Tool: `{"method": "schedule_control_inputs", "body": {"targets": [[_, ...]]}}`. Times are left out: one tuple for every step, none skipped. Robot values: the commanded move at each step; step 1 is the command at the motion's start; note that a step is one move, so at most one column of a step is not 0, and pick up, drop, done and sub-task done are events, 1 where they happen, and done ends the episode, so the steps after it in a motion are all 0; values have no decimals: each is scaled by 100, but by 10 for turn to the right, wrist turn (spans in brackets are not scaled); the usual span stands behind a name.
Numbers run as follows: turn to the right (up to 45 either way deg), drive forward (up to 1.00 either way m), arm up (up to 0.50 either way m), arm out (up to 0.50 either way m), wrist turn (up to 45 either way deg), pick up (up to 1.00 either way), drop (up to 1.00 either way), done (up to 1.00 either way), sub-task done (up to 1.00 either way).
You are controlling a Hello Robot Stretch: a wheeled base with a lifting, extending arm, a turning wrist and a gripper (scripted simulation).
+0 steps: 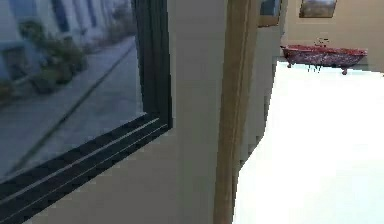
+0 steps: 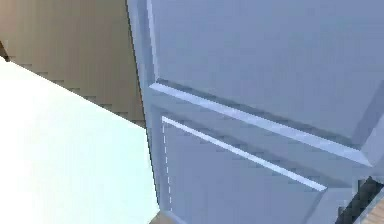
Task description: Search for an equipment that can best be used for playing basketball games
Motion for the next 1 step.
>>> {"method": "schedule_control_inputs", "body": {"targets": [[450, 0, 0, 0, 0, 0, 0, 0, 0]]}}
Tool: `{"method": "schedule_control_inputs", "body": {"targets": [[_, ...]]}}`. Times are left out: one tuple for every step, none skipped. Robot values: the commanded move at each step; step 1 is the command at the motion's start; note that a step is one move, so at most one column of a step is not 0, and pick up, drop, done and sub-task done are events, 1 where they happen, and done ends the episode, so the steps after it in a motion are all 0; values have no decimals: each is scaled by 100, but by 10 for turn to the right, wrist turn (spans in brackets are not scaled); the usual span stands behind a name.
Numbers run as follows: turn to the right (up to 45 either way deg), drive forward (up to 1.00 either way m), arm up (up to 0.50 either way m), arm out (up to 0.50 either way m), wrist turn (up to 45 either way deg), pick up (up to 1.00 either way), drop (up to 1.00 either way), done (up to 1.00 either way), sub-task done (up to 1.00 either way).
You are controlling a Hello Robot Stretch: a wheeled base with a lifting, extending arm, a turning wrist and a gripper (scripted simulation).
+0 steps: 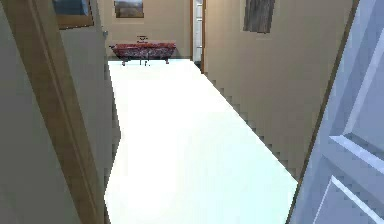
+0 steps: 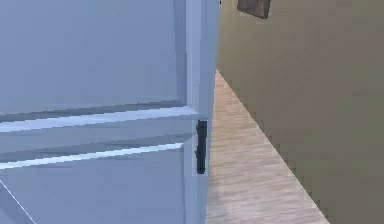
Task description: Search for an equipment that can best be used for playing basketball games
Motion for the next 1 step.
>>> {"method": "schedule_control_inputs", "body": {"targets": [[90, 0, 0, 0, 0, 0, 0, 0, 0]]}}
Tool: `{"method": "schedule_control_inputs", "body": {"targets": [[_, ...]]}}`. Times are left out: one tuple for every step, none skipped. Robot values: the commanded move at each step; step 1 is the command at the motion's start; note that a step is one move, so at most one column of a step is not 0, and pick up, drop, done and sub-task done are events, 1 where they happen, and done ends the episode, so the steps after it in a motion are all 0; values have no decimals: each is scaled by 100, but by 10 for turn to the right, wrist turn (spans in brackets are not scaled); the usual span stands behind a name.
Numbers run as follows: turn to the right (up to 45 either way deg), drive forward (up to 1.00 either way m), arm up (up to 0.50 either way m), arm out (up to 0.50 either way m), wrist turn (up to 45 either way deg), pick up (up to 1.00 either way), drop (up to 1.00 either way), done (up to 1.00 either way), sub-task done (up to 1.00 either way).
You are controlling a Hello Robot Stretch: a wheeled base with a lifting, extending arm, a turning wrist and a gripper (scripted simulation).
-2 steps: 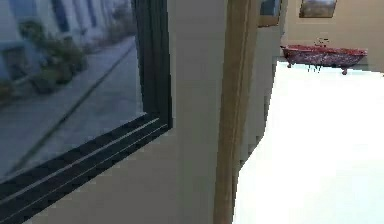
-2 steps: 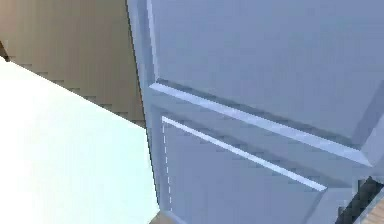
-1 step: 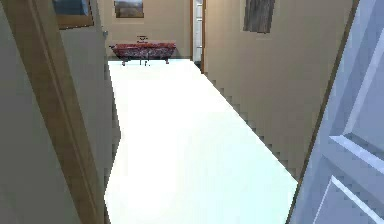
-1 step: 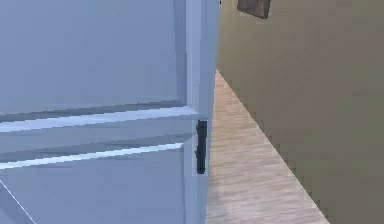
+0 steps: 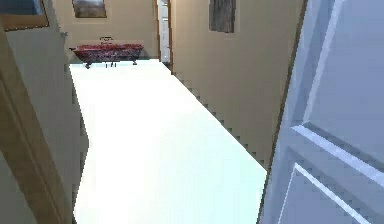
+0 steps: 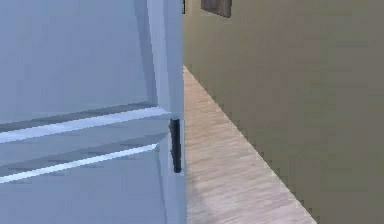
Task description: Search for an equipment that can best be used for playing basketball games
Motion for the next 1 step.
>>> {"method": "schedule_control_inputs", "body": {"targets": [[0, 90, 0, 0, 0, 0, 0, 0, 0]]}}
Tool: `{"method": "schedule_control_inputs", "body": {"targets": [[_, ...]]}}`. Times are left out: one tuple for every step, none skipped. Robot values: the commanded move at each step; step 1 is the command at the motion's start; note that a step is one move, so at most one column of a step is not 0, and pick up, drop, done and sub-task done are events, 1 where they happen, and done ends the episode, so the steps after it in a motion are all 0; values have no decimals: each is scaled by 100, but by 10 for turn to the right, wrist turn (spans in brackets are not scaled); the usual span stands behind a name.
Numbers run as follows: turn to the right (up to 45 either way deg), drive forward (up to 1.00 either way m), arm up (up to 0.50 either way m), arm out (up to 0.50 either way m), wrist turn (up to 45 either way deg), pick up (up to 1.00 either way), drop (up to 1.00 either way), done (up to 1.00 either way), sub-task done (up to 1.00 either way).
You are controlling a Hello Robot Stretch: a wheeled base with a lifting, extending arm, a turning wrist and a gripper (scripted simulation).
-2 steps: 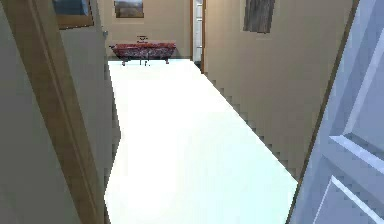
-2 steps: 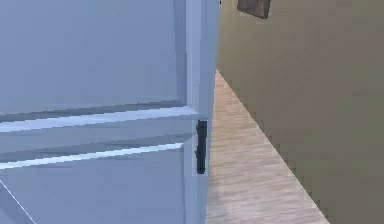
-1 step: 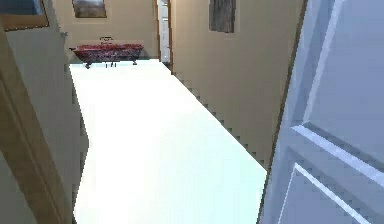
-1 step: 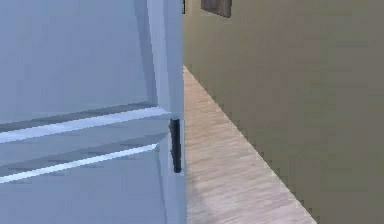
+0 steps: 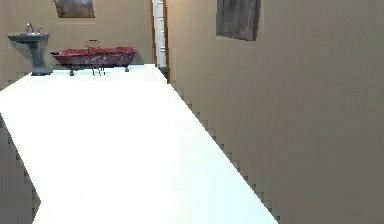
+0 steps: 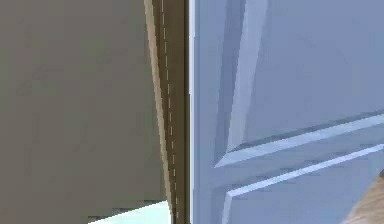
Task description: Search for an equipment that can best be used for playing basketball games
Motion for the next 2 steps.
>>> {"method": "schedule_control_inputs", "body": {"targets": [[450, 0, 0, 0, 0, 0, 0, 0, 0], [30, 0, 0, 0, 0, 0, 0, 0, 0]]}}
